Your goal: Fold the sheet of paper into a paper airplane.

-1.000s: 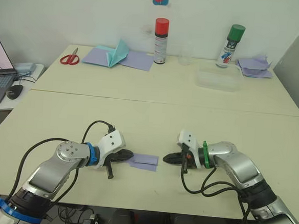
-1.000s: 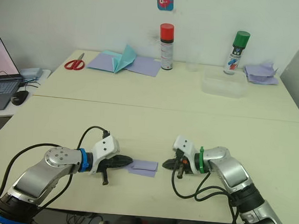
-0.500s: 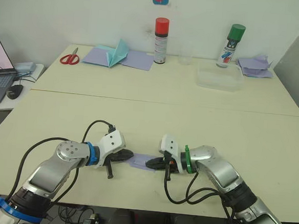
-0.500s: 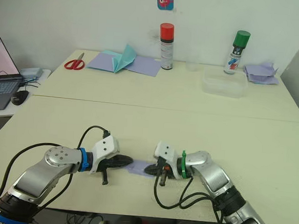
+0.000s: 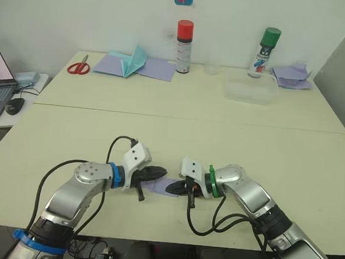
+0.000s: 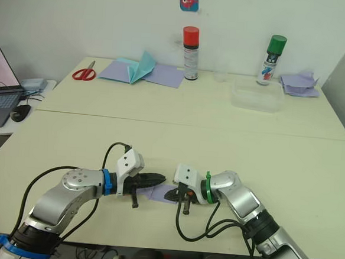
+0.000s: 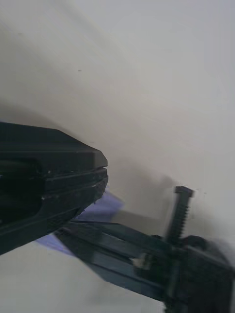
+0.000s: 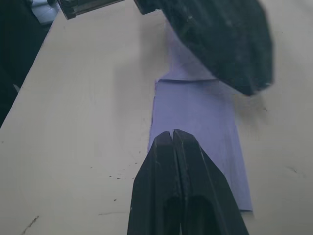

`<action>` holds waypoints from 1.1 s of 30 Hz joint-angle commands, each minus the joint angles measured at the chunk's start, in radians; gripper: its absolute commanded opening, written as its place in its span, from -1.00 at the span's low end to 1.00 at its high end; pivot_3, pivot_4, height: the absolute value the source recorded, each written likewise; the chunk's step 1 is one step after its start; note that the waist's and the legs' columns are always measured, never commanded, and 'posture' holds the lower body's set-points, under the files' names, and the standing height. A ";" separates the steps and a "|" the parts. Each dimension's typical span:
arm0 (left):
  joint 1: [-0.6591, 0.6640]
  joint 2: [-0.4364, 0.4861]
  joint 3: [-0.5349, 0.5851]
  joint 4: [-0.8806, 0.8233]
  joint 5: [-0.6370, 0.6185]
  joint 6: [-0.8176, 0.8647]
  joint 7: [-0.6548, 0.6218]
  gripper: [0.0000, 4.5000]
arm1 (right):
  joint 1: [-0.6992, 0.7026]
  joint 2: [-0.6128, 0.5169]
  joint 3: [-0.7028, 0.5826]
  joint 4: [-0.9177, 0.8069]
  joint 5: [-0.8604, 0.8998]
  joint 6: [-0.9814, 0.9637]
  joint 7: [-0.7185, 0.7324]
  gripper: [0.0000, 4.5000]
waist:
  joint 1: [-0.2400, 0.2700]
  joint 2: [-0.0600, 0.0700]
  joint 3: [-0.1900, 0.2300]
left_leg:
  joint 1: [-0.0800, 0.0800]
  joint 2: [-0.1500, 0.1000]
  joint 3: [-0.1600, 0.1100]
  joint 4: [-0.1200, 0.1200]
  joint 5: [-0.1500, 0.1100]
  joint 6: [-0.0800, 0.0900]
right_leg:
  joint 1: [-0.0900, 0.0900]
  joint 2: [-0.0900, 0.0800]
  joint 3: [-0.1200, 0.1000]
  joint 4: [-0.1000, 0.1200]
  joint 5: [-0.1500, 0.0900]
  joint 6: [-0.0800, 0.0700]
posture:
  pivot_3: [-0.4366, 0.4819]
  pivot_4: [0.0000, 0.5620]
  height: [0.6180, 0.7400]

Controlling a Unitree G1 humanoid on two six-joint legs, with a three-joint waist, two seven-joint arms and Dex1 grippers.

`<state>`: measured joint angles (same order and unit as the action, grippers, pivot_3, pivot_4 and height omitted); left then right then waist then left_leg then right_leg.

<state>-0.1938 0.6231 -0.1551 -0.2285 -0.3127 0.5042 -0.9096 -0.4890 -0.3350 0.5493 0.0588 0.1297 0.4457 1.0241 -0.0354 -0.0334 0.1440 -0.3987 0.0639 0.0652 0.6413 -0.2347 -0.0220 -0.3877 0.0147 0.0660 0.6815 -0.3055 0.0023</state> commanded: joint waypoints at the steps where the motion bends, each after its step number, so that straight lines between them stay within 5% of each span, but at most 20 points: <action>1: 0.010 0.016 -0.046 0.025 0.061 -0.033 0.000 -1.00 | 0.008 -0.016 -0.003 0.045 -0.046 0.025 -0.033 -0.98 | -0.001 0.000 0.000 | 0.000 0.000 0.000 0.000 0.000 0.000 | 0.000 0.000 0.000 0.000 0.000 0.000 | -0.05 -0.47 1.00; 16: 0.196 0.162 0.114 0.122 0.092 -0.113 0.009 -1.00 | 0.005 -0.021 -0.015 0.042 -0.038 0.046 -0.031 -0.98 | 0.001 0.001 0.000 | 0.001 0.000 0.000 -0.001 0.000 0.000 | 0.000 -0.002 -0.001 0.000 0.000 -0.001 | -0.05 -0.47 1.00; 23: 0.151 0.142 0.226 0.052 -0.003 -0.097 0.026 -1.00 | -0.007 0.007 -0.046 0.036 0.000 0.022 -0.020 -0.98 | 0.001 0.000 0.002 | 0.000 0.001 0.000 -0.001 0.000 0.000 | -0.001 -0.002 -0.002 0.000 0.000 -0.001 | -0.05 -0.47 1.00; 32: 0.159 0.222 0.274 -0.077 -0.053 -0.152 -0.101 -1.00 | -0.023 0.015 -0.163 -0.054 0.108 -0.011 0.033 -0.98 | 0.002 -0.001 0.012 | -0.004 0.000 -0.001 -0.001 -0.002 -0.004 | -0.003 -0.003 -0.003 -0.001 0.002 -0.005 | -0.05 -0.47 1.00; 33: 0.157 0.233 0.280 -0.085 -0.061 -0.158 -0.118 -0.89 | -0.026 0.013 -0.168 -0.059 0.109 -0.015 0.036 -0.99 | 0.003 -0.001 0.012 | -0.004 0.000 -0.001 -0.001 -0.003 -0.005 | -0.003 -0.002 -0.003 -0.001 0.002 -0.005 | -0.05 -0.47 1.00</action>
<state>-0.0317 0.8389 0.0950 -0.2749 -0.3530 0.3661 -1.0032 -0.4983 -0.3224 0.4087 0.0428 0.2187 0.4518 1.0462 -0.0329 -0.0343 0.1562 -0.4023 0.0638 0.0646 0.6401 -0.2380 -0.0274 -0.3905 0.0123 0.0635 0.6801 -0.3035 -0.0030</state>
